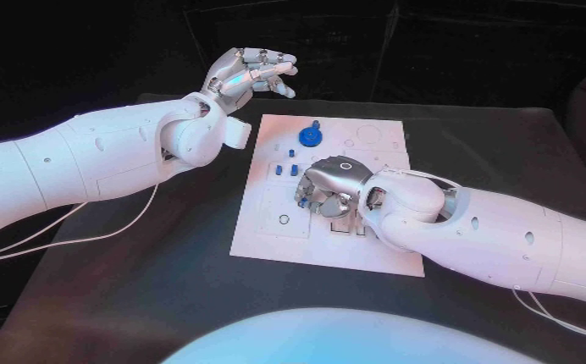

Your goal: Assemble the parts on the task board

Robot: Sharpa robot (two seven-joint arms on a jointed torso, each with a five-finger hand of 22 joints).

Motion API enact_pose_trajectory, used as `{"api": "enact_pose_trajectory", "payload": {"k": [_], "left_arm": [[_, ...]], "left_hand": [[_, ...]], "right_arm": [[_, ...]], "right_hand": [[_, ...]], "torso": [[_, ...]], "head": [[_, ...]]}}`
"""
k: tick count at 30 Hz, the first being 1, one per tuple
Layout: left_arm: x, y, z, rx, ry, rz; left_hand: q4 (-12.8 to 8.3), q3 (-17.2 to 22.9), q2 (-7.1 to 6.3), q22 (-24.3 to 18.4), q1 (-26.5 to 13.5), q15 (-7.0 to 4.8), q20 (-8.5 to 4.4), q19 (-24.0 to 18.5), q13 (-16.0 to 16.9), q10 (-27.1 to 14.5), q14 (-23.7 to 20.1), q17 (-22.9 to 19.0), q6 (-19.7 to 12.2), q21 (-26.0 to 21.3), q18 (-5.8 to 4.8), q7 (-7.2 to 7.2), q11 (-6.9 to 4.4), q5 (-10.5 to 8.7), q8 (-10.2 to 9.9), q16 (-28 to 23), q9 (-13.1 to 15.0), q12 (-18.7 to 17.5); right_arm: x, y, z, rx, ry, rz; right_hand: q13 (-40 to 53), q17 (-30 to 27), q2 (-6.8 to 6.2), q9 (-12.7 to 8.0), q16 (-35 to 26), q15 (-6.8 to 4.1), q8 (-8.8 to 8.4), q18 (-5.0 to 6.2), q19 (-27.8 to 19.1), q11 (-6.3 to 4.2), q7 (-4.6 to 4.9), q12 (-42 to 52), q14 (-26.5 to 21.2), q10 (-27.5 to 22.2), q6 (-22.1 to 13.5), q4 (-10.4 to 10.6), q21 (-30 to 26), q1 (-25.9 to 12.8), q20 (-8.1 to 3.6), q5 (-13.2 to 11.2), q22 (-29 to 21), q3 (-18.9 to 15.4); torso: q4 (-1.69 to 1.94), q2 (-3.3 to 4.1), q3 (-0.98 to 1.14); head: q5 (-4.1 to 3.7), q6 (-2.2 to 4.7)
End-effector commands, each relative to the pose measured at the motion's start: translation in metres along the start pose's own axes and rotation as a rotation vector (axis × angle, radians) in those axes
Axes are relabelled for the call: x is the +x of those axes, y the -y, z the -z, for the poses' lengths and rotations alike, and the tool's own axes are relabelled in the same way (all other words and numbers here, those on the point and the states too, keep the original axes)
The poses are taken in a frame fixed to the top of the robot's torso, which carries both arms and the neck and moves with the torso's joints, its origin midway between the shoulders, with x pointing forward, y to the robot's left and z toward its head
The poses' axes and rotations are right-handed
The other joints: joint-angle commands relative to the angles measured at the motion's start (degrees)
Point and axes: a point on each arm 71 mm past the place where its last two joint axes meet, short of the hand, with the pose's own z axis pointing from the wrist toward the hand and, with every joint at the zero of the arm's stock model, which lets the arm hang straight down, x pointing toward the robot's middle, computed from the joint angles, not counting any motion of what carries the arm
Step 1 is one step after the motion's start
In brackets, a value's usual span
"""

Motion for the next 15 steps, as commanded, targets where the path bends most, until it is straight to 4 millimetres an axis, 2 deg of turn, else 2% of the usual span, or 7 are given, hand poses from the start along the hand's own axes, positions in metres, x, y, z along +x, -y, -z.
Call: {"api": "enact_pose_trajectory", "payload": {"k": [1, 15], "left_arm": [[0.0016, 0.0015, -0.0011, 0.011, -0.013, 0.015], [0.0012, 0.0008, -0.0015, 0.005, -0.012, 0.015]], "left_hand": [[-0.3, 0.1, -0.05, 0.0, -0.1, -0.14, -0.12, 0.3, -0.1, -0.3, 0.4, -0.1, -0.2, -0.3, 0.75, 0.21, -0.06, 0.23, -0.2, -0.4, 0.0, 0.2], [-0.3, 0.0, -0.06, -0.1, -0.2, -0.10, -0.11, 0.3, -0.1, -0.3, 0.4, -0.1, -0.3, -0.4, 0.74, 0.25, -0.03, 0.28, -0.2, -0.4, 0.0, 0.1]], "right_arm": [[0.0029, 0.0001, -0.0002, -0.006, -0.013, 0.005], [0.0000, -0.0007, -0.0013, -0.006, 0.037, 0.018]], "right_hand": [[0.0, -0.1, -0.16, 0.0, 0.2, -0.30, -0.07, -0.71, 0.3, 0.21, 0.46, -0.3, 0.9, -0.1, 0.1, 0.1, 0.3, -0.6, 0.05, 0.2, 0.9, 0.1], [-0.1, -0.2, -0.15, 0.0, 0.2, -0.29, -0.18, -0.70, 0.2, 0.22, 0.48, -0.3, 0.9, -0.1, 0.0, 0.1, 0.3, -0.5, 0.07, 0.4, 0.9, 0.1]], "torso": [[-0.02, -0.02, 0.00], [-0.04, -0.02, 0.02]], "head": [[0.00, -0.08], [0.27, -0.28]]}}
